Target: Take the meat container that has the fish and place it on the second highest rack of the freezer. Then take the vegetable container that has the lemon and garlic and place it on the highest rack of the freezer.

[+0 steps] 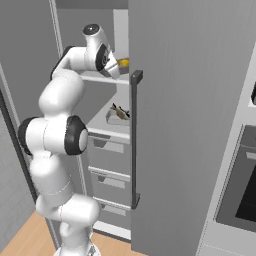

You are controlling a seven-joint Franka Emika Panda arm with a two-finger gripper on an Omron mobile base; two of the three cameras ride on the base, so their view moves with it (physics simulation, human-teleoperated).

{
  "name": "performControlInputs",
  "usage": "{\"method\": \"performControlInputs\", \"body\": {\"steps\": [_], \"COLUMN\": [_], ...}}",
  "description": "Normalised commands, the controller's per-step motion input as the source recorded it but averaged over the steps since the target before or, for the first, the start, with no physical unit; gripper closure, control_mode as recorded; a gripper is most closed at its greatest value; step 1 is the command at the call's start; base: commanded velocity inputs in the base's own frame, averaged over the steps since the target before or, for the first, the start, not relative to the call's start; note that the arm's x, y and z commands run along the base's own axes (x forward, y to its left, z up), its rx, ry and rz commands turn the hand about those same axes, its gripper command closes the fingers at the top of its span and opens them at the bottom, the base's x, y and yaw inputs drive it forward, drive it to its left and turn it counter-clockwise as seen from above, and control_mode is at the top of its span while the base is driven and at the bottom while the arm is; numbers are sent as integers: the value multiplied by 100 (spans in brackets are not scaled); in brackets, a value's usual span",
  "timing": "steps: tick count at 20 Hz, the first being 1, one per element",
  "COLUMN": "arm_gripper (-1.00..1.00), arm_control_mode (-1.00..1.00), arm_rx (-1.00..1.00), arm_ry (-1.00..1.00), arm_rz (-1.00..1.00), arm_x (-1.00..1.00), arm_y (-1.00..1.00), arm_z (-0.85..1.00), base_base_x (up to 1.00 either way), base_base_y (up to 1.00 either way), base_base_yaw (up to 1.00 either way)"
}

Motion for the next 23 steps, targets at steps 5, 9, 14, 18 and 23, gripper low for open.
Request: {"method": "performControlInputs", "body": {"steps": [5, 9, 14, 18, 23], "arm_gripper": [-100, -100, -100, -100, -100], "arm_control_mode": [-100, -100, -100, -100, -100], "arm_rx": [0, 0, 0, -3, -3], "arm_ry": [0, 0, 0, 0, 0], "arm_rz": [0, 0, 0, 0, 0], "arm_x": [-100, -100, -100, -100, -100], "arm_y": [-11, -26, -21, -1, 0], "arm_z": [0, 0, -16, -28, -28], "base_base_x": [0, 0, 0, 0, 0], "base_base_y": [0, 0, 0, 0, 0], "base_base_yaw": [0, 0, 0, 0, 0]}}
